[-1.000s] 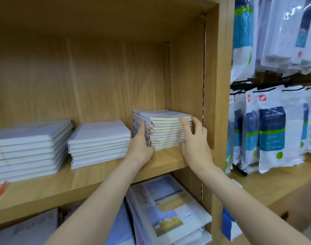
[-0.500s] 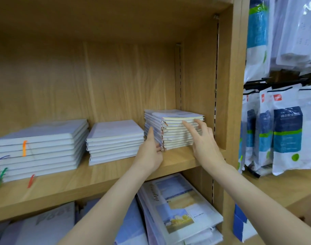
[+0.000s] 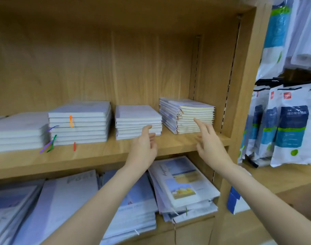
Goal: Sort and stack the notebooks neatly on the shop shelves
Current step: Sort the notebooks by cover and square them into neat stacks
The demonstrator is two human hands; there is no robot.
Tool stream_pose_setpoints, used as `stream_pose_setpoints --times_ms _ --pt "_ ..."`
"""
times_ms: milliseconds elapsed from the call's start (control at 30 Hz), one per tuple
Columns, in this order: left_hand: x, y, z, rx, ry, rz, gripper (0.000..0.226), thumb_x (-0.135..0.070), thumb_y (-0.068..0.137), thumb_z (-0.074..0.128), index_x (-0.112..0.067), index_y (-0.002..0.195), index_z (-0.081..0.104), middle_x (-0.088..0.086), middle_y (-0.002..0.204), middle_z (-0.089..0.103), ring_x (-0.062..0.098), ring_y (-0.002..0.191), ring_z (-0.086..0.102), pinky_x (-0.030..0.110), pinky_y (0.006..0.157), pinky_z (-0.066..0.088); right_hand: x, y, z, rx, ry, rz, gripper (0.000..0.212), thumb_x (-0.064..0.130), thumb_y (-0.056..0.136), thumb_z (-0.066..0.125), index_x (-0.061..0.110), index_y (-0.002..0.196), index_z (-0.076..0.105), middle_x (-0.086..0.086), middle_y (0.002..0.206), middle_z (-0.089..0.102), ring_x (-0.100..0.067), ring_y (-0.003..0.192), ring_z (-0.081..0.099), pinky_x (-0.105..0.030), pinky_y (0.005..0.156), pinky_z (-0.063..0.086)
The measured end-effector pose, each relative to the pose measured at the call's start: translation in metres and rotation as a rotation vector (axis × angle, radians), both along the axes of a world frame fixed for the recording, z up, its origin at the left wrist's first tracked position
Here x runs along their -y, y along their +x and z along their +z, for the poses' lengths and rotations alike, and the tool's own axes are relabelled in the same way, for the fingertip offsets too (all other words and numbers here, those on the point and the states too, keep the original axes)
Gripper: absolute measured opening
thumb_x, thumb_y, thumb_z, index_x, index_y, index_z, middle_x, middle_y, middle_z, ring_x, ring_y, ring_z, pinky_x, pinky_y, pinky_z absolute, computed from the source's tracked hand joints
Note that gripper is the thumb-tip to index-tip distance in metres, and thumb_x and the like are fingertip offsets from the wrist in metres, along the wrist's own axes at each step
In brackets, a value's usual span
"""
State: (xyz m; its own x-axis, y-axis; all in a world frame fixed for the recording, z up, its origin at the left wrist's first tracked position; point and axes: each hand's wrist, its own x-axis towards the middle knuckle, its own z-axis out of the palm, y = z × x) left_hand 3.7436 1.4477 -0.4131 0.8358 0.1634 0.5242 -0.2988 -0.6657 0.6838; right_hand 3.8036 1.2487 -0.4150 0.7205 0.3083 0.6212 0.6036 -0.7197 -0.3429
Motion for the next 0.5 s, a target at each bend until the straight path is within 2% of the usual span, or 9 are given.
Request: stream_pose_setpoints --times_ms 133,200,300,367,433,500 --pt "-0.034 -0.043 -0.008 0.050 0.169 0.097 0.050 0.000 0.089 0.045 -0.010 0.137 0.037 0.015 0.116 0.059 0.026 0.111 0.054 0.028 0.089 0.041 -0.025 -0.036 0.002 -0.030 0.016 0.103 0.065 -0.002 0.089 0.048 0.017 0.146 0.022 -0.007 0.132 0.042 -0.023 0.104 0.055 -0.037 0.087 0.047" --pt "-0.051 -0.067 -0.012 0.080 0.232 0.154 0.052 0.000 0.087 0.046 -0.010 0.137 0.039 0.014 0.111 0.057 0.028 0.107 0.051 0.021 0.080 0.033 -0.045 -0.053 0.002 0.015 0.036 0.165 0.059 0.000 0.090 0.048 0.014 0.143 0.029 -0.006 0.128 0.047 -0.023 0.100 0.057 -0.038 0.084 0.048" --pt "-0.083 -0.111 -0.031 0.175 0.258 0.217 0.051 0.008 0.081 0.048 -0.003 0.131 0.047 0.014 0.123 0.055 0.026 0.114 0.048 0.017 0.092 0.029 -0.087 -0.085 -0.015 0.026 -0.013 0.319 0.054 0.004 0.091 0.049 0.014 0.141 0.033 -0.004 0.124 0.052 -0.024 0.091 0.062 -0.042 0.075 0.051" --pt "-0.114 -0.138 -0.055 0.190 0.270 0.281 0.050 0.010 0.078 0.049 -0.003 0.127 0.050 0.010 0.130 0.053 0.019 0.118 0.043 0.012 0.097 0.026 -0.120 -0.103 -0.036 0.007 -0.113 0.430 0.055 0.006 0.091 0.050 0.016 0.142 0.032 -0.004 0.126 0.052 -0.026 0.084 0.063 -0.044 0.071 0.052" --pt "-0.149 -0.163 -0.081 0.089 0.259 0.383 0.050 0.008 0.082 0.048 -0.006 0.130 0.048 0.006 0.136 0.049 0.018 0.124 0.039 0.015 0.099 0.025 -0.157 -0.114 -0.060 -0.052 -0.207 0.502 0.056 0.010 0.092 0.049 0.017 0.144 0.029 -0.004 0.130 0.047 -0.030 0.083 0.062 -0.048 0.069 0.052" --pt "-0.186 -0.185 -0.105 -0.017 0.238 0.470 0.049 0.008 0.084 0.047 -0.005 0.131 0.046 0.009 0.137 0.047 0.026 0.127 0.039 0.023 0.101 0.027 -0.195 -0.121 -0.081 -0.132 -0.270 0.530 0.057 0.015 0.094 0.049 0.020 0.145 0.024 -0.002 0.134 0.039 -0.030 0.090 0.060 -0.047 0.071 0.051"
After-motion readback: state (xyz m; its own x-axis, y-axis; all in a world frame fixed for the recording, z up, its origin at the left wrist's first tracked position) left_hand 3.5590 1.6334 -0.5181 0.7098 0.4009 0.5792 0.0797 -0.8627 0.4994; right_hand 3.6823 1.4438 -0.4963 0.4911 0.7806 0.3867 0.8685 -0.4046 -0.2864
